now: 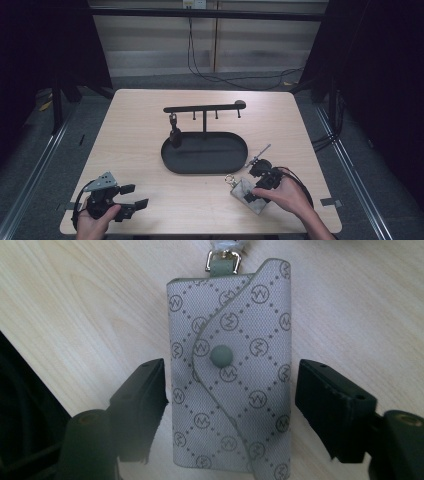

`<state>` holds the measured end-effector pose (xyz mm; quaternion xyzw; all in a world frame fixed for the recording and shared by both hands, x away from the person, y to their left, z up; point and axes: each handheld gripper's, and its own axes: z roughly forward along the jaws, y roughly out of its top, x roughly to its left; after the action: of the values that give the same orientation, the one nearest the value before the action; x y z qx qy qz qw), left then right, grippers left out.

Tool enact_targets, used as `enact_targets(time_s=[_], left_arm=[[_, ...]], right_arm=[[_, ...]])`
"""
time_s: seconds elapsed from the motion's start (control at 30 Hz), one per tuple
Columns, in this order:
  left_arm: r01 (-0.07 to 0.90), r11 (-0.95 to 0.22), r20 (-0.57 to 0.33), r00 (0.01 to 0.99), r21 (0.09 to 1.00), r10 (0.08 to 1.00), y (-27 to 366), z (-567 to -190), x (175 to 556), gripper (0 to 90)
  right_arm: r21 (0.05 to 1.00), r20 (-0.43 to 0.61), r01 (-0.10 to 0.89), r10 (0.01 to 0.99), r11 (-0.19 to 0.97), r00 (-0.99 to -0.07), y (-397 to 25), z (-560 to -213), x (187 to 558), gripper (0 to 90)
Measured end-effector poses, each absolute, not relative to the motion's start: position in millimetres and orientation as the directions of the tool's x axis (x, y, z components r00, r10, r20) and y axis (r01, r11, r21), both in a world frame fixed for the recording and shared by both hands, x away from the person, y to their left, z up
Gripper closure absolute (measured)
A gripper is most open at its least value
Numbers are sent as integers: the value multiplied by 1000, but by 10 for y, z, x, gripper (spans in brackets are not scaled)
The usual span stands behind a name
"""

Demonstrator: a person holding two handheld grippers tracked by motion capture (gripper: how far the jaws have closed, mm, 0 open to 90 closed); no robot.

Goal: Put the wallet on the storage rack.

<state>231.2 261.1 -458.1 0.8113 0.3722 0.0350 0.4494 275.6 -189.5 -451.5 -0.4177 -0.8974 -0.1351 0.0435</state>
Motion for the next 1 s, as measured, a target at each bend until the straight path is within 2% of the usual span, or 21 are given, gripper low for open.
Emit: enact_targets(time_s=[0.27,0.33,1.0], left_arm=[[580,-318,-288,719,750,633,2610,-4592,2317,223],[591,-306,-311,716,747,625,2618,-4604,2330,222],[589,-314,-300,716,745,631,2618,-4601,2325,222]], right_arm=[[145,155,746,730,649,-665,-1783,-4585,2800,295],[142,160,747,729,650,-665,-1775,-4600,2815,292],[81,126,742,731,666,-670,-1659,-4691,2845,272]])
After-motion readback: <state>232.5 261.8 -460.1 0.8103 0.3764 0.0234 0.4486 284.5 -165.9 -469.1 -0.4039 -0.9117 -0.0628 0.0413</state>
